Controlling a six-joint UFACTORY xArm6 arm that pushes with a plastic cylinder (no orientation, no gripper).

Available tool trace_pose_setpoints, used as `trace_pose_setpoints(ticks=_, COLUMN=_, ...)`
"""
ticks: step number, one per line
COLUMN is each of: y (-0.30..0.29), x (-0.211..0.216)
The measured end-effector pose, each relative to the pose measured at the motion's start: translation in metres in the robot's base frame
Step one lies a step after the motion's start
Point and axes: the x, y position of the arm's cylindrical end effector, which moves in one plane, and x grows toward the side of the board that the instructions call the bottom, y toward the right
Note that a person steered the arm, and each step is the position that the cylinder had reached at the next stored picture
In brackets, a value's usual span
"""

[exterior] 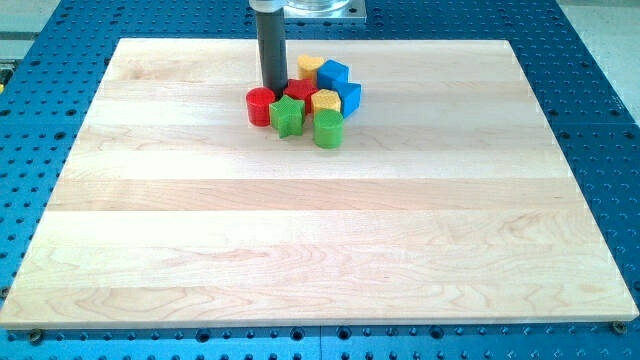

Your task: Move the yellow heart above the red star

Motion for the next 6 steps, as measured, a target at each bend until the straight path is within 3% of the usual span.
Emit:
trace_pose_setpoints(ticks=1, y=-0.028, x=-0.032)
trace_pose_setpoints(ticks=2, y=0.014, x=-0.058)
trace_pose_setpoints(ticks=3, y=0.066, x=-0.064)
trace_pose_setpoints(ticks=5, y=0.033, x=-0.02)
trace_pose_setpoints(ticks=6, y=0.059, x=-0.053)
